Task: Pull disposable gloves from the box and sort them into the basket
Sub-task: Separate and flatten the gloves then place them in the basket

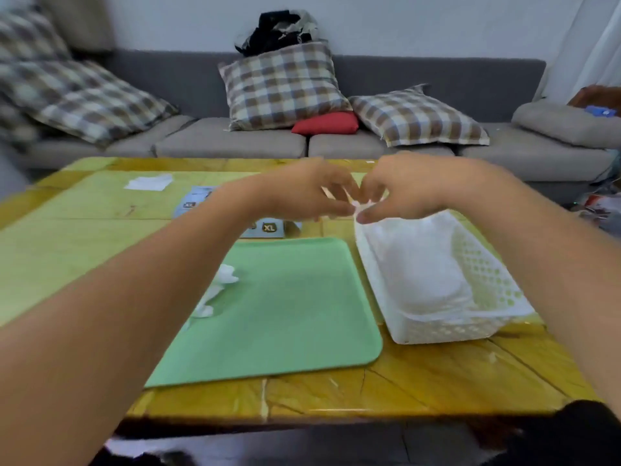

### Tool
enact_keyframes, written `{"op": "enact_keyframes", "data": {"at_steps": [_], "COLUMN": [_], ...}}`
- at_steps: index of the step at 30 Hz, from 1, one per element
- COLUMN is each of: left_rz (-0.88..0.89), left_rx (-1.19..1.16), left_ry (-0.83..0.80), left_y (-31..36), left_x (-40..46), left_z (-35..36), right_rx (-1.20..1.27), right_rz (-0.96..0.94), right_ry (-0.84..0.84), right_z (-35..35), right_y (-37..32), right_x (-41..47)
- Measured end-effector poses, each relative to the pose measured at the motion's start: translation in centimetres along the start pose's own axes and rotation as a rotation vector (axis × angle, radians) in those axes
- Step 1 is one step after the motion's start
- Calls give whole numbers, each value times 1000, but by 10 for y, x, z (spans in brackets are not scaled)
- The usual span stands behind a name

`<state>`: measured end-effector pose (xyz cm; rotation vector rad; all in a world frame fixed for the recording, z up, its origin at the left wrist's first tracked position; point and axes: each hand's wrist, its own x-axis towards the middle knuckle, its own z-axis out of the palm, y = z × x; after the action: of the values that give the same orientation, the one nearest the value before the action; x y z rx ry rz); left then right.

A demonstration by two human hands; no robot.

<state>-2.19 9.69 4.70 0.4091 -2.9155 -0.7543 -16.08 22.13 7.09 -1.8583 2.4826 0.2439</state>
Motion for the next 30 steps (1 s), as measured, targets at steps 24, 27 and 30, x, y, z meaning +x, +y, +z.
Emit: {"op": "enact_keyframes", "data": {"at_steps": [24, 27, 30], "left_rz": [-480, -414, -368], "left_rx": [-47, -50, -189], "left_ry": [-41, -12, 68], "left_y": [-202, -198, -188], "left_x": [-157, -149, -139], "left_z": [24, 32, 34], "right_rx": [556, 636, 507], "right_rz": [-431, -351, -279], "right_ry": [-100, -87, -37], "right_z": [130, 119, 116], "right_y": [-169, -149, -135], "right_x": [84, 73, 69]}}
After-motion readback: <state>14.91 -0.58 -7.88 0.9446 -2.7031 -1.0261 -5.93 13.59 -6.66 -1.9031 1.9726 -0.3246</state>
